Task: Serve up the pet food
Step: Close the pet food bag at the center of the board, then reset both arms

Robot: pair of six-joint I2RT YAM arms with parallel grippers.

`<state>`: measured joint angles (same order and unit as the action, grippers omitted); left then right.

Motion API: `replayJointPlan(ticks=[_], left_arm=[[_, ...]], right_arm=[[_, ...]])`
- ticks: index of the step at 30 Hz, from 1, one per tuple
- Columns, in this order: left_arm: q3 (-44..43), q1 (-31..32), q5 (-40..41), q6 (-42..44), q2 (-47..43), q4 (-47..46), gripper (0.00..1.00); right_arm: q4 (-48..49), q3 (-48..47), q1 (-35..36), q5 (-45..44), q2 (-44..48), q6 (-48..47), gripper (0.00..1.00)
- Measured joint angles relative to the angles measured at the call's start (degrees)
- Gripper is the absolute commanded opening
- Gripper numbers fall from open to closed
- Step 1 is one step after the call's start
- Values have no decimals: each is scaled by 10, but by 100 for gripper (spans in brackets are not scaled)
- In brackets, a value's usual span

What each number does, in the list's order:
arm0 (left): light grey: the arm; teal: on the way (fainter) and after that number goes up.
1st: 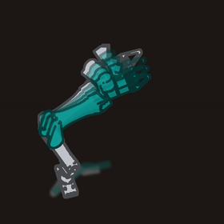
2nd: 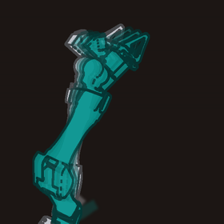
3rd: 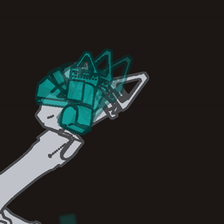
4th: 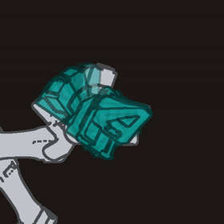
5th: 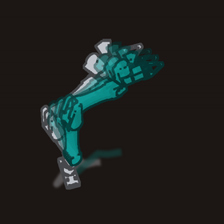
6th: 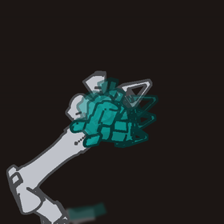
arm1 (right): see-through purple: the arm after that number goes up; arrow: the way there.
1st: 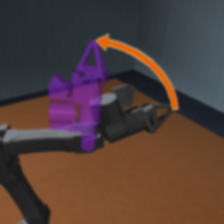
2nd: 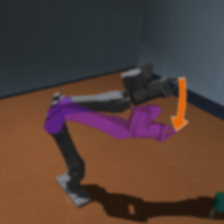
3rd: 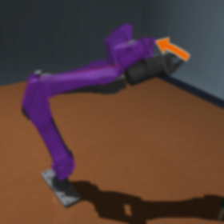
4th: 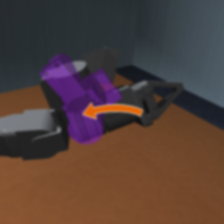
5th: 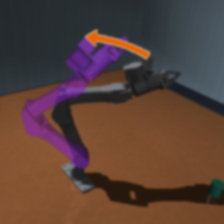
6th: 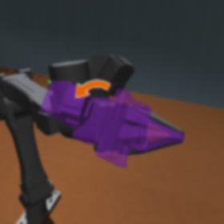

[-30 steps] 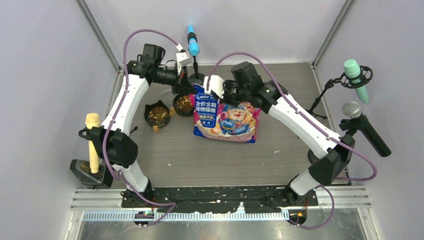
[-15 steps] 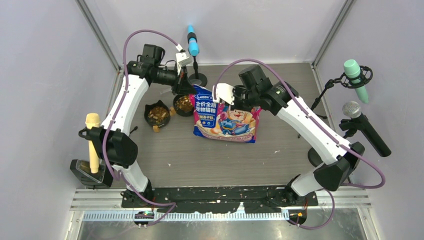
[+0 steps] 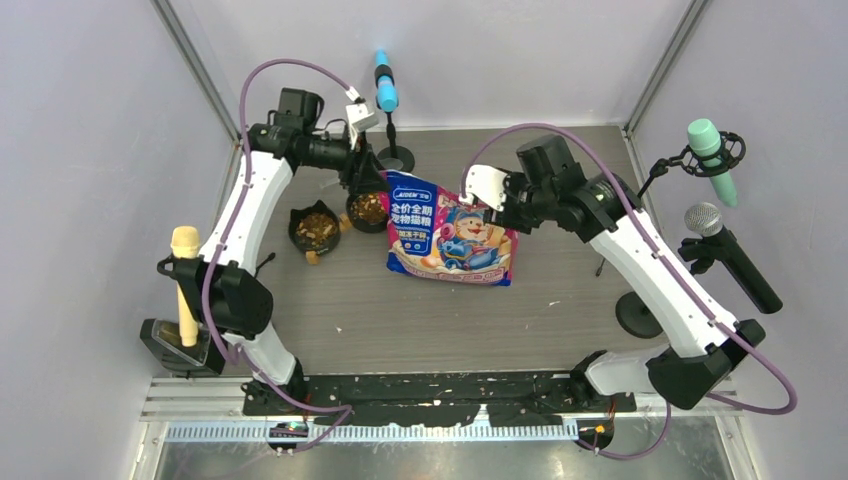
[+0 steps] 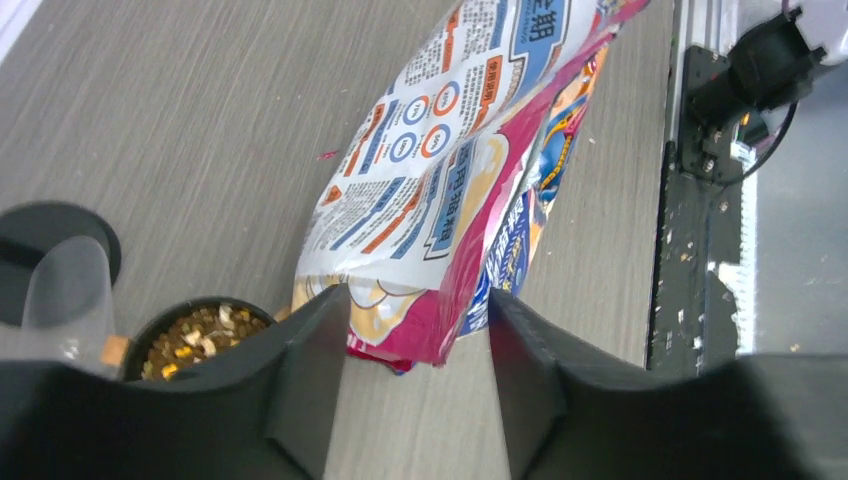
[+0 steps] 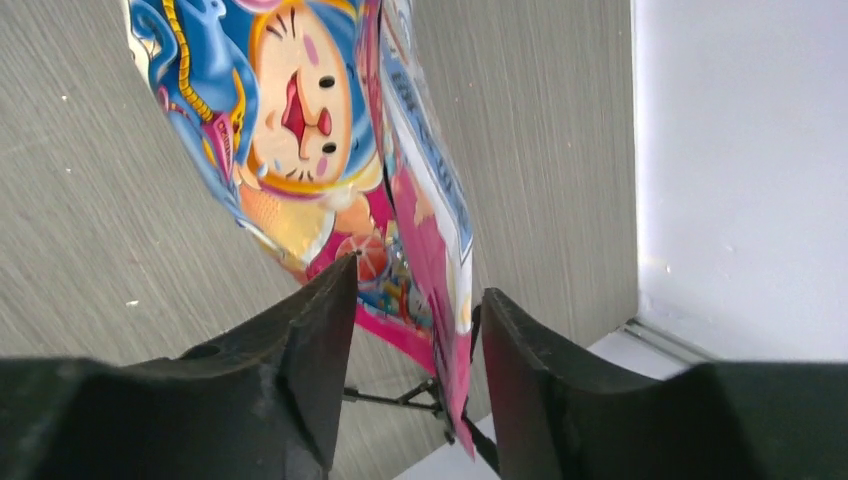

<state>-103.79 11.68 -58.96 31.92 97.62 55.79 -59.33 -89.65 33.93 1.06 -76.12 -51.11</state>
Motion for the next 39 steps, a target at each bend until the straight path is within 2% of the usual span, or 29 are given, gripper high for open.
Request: replayJointPlan(ticks=[2, 4, 5, 11, 14, 16, 21, 25, 28, 33, 39], left_arm=[[0, -7, 8, -3, -7, 2, 76], [0, -13, 14, -2, -14, 4, 98], [1, -15, 17, -1, -19, 4, 99], [69, -28, 65, -29, -109, -10, 100], [108, -31, 112, -82, -168, -38, 100], [138, -31, 177, -150, -213, -68, 100], [194, -33, 333, -287, -311, -120, 100], [236, -34, 400, -338, -382, -128, 100], [240, -34, 450, -364, -417, -121, 100], [249, -35, 532, -378, -485, -102, 100], [255, -35, 558, -387, -567, -84, 100]], right_arm=[[-11, -1, -3, 1, 9, 6, 75], [-20, -1, -4, 5, 21, 11, 82], [-23, -1, -4, 8, 29, 13, 83], [7, 10, -4, 16, 106, 24, 89], [71, 50, -4, 11, 175, 37, 91], [137, 90, -4, -9, 228, 52, 92], [326, 174, -3, -144, 317, 113, 92], [477, 176, -3, -299, 328, 172, 95], [566, 198, -3, -365, 354, 191, 95], [666, 282, -3, -407, 433, 195, 95], [757, 287, -3, -477, 447, 193, 95]])
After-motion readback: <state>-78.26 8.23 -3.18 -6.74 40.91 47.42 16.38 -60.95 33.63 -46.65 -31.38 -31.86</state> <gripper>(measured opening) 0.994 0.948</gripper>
